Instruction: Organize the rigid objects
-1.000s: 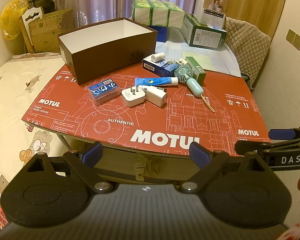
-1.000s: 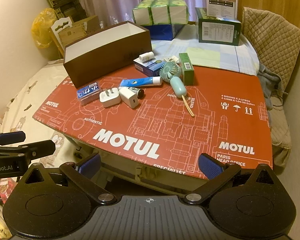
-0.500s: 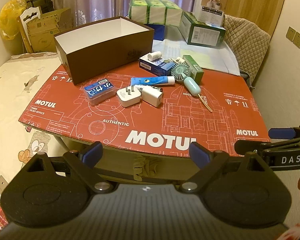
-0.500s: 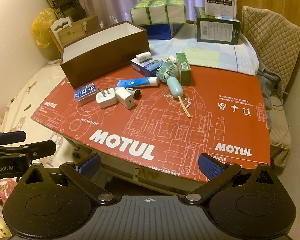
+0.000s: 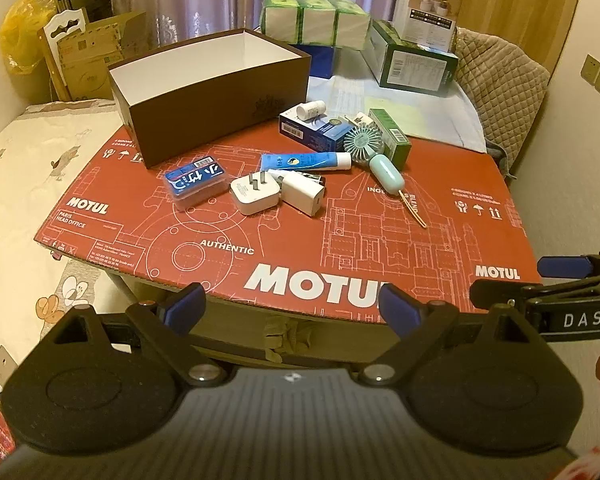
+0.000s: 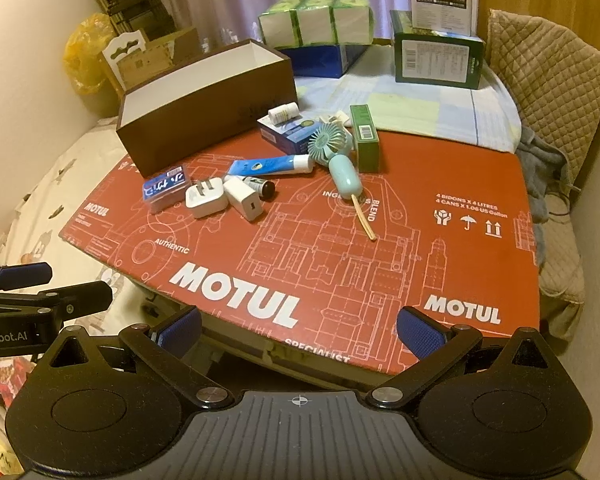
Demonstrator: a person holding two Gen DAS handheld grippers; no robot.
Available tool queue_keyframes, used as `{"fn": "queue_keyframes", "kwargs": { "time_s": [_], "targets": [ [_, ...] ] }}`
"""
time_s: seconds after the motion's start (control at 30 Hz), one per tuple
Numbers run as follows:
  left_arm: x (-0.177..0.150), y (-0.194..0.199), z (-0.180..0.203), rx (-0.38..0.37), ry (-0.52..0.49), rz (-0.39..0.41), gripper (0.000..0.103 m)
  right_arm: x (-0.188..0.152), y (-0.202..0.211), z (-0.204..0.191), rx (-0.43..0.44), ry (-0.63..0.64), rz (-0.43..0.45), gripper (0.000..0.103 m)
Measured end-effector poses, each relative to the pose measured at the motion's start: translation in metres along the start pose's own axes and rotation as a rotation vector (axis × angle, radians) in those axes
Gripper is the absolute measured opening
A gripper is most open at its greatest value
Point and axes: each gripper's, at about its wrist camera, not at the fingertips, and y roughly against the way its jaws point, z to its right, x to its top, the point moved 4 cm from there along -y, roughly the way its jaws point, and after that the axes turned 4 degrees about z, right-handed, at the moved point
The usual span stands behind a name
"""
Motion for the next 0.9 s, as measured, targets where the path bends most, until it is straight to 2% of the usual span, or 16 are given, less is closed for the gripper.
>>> {"fn": "queue_keyframes", "kwargs": {
  "time_s": [0.9],
  "targets": [
    [0.023,-0.03,0.02,0.042,0.043,-0.001,0.092,0.025,-0.025,0.038,0.034,0.011,-0.026,0.101]
  ]
}}
